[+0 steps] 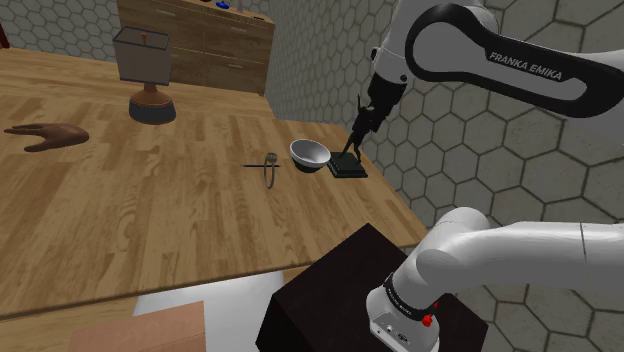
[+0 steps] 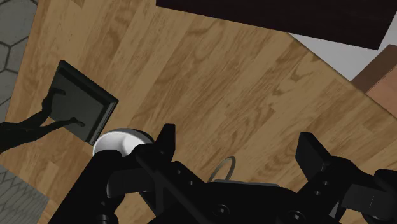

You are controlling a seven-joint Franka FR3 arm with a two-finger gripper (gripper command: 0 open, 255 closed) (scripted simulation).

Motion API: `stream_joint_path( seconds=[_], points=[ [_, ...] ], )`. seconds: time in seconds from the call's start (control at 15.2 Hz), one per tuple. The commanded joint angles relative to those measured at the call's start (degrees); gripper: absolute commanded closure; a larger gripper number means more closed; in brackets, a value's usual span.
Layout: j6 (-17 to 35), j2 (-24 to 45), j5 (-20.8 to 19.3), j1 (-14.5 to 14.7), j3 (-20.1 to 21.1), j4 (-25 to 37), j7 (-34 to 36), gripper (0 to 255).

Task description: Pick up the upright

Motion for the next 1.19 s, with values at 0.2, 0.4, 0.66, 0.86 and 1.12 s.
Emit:
stream_joint_path(
  seconds=[0.2, 0.4, 0.66, 0.86, 1.12],
  points=[
    [5.2, 5.9, -0.2, -0.2, -0.3, 0.3, 0.2, 0],
    [10.0, 12.1, -0.3, -0.4, -0.5, 1.3, 0.3, 0],
    [15.8, 20.8, -0.5, -0.6, -0.7, 3.7, 0.5, 0],
    [19.4, 27.6, -0.7, -0.8, -0.8, 6.4, 0.6, 0],
    [23.4, 36.7, -0.9, -1.0, -0.8, 10.9, 0.6, 0]
  ],
)
